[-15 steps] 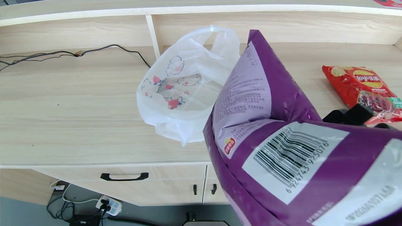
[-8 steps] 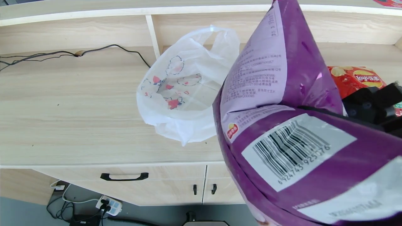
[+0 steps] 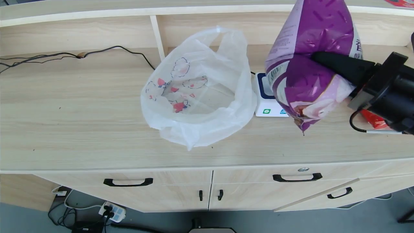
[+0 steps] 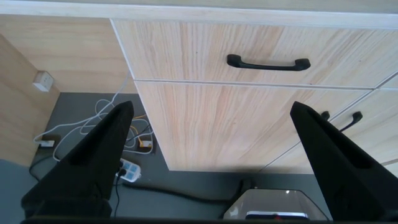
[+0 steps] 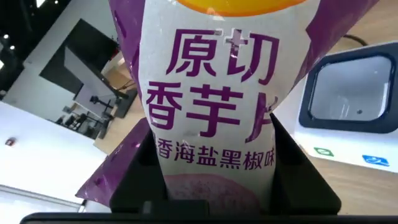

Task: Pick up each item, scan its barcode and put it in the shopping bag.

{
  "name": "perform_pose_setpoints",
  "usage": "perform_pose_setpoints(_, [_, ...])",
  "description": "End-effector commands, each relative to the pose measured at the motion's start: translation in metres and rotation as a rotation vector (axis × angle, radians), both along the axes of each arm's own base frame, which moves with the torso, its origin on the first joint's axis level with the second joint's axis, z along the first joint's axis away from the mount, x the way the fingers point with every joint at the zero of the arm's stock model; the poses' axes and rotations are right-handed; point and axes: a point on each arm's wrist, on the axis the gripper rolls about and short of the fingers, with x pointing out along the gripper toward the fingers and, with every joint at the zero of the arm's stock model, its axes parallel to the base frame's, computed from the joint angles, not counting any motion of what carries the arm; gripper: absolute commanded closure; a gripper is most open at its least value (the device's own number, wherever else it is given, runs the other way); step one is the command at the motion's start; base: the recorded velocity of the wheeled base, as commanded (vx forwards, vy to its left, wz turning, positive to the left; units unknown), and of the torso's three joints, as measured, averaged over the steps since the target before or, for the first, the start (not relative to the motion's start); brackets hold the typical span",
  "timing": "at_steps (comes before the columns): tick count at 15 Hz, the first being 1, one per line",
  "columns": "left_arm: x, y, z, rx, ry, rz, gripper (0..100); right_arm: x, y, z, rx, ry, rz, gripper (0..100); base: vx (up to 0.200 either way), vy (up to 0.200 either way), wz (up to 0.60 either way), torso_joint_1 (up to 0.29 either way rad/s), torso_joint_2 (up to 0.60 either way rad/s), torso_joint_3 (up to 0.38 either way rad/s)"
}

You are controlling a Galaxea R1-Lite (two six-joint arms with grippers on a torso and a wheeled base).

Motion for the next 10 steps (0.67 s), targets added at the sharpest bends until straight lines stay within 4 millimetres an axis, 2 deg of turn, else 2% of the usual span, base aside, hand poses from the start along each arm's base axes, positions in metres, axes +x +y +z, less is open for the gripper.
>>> perform_pose_setpoints(1, [0.0, 0.0, 0.0, -0.001, 0.001, -0.001, 0, -0.006, -0.007, 0.05, -0.03, -0.096, -0.086, 100, 0.0, 0.0, 0.0, 0.0, 0.0, 0.0])
perform_pose_setpoints(2, [0.0, 0.0, 0.0, -0.001, 0.001, -0.001, 0, -0.007, -0.008, 0.061, -0.086, -0.095, -0.104, 100, 0.0, 0.0, 0.0, 0.0, 0.0, 0.0])
perform_pose_setpoints(3, [0.0, 0.0, 0.0, 0.001, 0.001, 0.0, 0, -0.006, -0.01, 0.061, -0.176, -0.077, -0.156, 100, 0.0, 0.0, 0.0, 0.0, 0.0, 0.0])
perform_pose_setpoints(5, [0.0, 0.0, 0.0, -0.001, -0.001, -0.001, 0, 0.006, -0.025, 0.046, -0.55, -0.108, -0.38, 100, 0.0, 0.0, 0.0, 0.0, 0.0, 0.0])
perform_pose_setpoints(6, [0.0, 0.0, 0.0, -0.001, 0.001, -0.001, 0, 0.01, -0.027, 0.048, -0.662, -0.151, -0.417, 100, 0.0, 0.0, 0.0, 0.0, 0.0, 0.0])
perform_pose_setpoints(8, [0.0, 0.0, 0.0, -0.001, 0.001, -0.001, 0, 0.018, -0.025, 0.046, -0.808, -0.159, -0.534, 100, 0.0, 0.0, 0.0, 0.0, 0.0, 0.0])
perform_pose_setpoints(10, [0.0, 0.0, 0.0, 0.001, 0.001, 0.0, 0, 0.029, -0.021, 0.048, -0.877, -0.199, -0.545, 100, 0.0, 0.0, 0.0, 0.0, 0.0, 0.0])
